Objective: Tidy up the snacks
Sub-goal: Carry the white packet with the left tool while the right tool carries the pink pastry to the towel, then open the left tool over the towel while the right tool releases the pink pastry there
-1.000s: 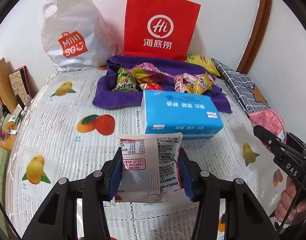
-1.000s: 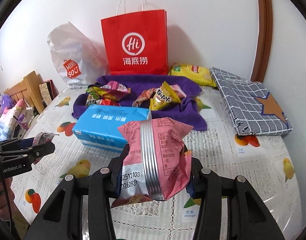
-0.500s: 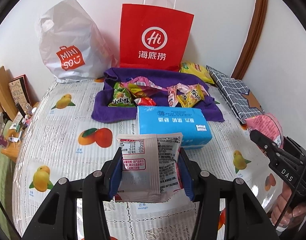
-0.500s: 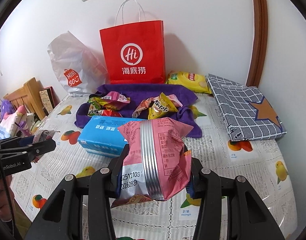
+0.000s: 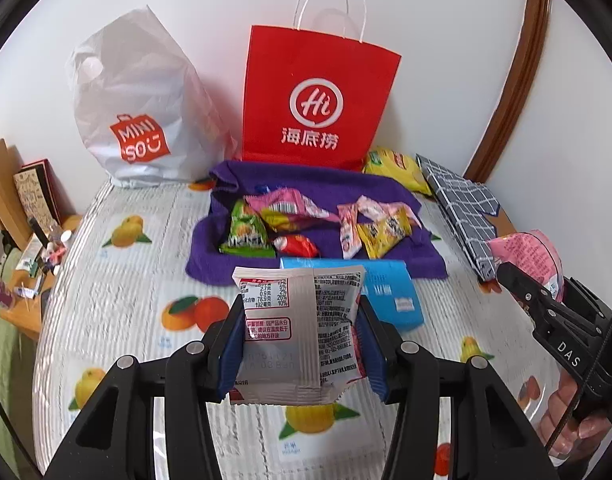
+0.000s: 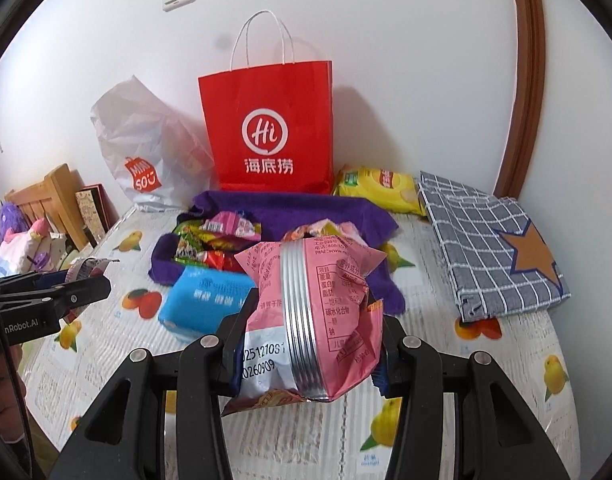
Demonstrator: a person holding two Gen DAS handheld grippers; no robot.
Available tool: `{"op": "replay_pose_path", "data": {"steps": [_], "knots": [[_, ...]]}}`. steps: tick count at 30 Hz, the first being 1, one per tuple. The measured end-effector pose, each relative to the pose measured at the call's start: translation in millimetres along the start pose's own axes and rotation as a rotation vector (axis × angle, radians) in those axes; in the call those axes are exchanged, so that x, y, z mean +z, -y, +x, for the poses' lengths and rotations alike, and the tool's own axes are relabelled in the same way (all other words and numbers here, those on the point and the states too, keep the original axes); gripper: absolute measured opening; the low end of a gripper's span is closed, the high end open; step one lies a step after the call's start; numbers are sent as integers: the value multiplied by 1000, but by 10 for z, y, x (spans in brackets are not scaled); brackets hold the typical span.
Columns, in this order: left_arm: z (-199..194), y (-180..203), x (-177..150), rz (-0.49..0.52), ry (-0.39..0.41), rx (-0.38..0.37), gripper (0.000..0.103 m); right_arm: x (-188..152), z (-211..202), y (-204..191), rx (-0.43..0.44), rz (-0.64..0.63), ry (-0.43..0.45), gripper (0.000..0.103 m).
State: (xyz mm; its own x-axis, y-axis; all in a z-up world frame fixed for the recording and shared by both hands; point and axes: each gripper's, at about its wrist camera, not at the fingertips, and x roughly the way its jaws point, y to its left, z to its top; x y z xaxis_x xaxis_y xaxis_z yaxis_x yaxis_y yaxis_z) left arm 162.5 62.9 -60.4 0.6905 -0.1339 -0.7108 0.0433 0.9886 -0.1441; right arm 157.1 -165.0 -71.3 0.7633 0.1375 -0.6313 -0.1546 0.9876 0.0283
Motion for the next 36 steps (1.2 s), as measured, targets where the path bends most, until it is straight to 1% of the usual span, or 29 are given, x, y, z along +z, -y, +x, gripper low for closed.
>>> {"op": "replay_pose_path", "data": {"steps": [9,15,23,31,36], "knots": [[160,-102,430,5,21,18,49,387,231,-13,-9,0,18,47],[297,-166,728,-1,34,6,49,655,489,40,-8,33,18,47],[478,-243,1054,25,60,7,49,923,849,69,-3,60,13,47],[759,-487,1288,-20,46,23,49,1151,1192,170,0,86,14,47],[992,-461,1442,-33,31,6,49,1283,1458,205,4,79,-1,47]]}}
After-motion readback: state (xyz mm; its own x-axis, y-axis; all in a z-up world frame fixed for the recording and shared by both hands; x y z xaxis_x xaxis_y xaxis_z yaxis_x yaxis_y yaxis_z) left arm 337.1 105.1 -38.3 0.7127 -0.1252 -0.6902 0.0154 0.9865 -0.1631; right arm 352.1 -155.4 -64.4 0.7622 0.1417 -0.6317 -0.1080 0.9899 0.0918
